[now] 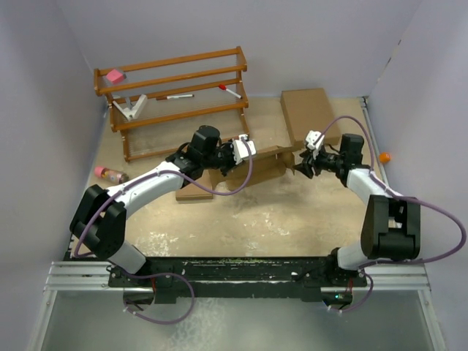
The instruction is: Fold the paper box
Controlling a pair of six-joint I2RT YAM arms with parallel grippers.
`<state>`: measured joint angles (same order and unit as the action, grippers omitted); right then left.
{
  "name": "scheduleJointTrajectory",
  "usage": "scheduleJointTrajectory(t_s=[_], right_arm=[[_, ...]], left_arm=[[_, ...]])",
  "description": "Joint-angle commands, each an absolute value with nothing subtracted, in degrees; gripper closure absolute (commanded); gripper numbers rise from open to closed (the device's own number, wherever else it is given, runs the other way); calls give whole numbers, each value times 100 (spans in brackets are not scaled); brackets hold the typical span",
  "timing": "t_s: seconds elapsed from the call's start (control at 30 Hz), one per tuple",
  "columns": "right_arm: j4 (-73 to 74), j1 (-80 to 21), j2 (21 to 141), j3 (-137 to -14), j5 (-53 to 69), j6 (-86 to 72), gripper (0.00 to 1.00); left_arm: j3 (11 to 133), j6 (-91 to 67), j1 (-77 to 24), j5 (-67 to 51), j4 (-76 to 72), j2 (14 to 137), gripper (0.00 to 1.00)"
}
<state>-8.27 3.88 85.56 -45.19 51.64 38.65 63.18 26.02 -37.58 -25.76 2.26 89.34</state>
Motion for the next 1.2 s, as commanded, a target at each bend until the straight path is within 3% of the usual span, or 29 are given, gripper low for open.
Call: scheduleJointTrajectory(t_s=[0.0,0.13,0.27,0.4,0.67,0.93,1.17], right_arm=[[578,776,8027,-4969,6061,5195,42],[1070,1267,7948,-5234,6428,5367,41],[-842,1271,8332,-5155,5294,3020,44],[-1130,1064,9104,-5552,4984,2303,49],[-1093,347,9764,-5923,4634,2158,49],[-495,327,9854,-5860,5512,3451,47],[-459,334,9714,-5619,5877,3561,46]], left_arm=[[6504,2487,-3784,-2771,159,8873,96],[6487,2487,-3783,-2783,156,8840,96],[6492,2463,-3795,-2840,148,8825,96],[6490,2406,-3797,-2899,128,8776,96],[6500,2304,-3803,-2940,102,8665,96],[6589,2138,-3797,-2973,199,8624,96],[6551,1874,-3779,-2890,140,8661,96]])
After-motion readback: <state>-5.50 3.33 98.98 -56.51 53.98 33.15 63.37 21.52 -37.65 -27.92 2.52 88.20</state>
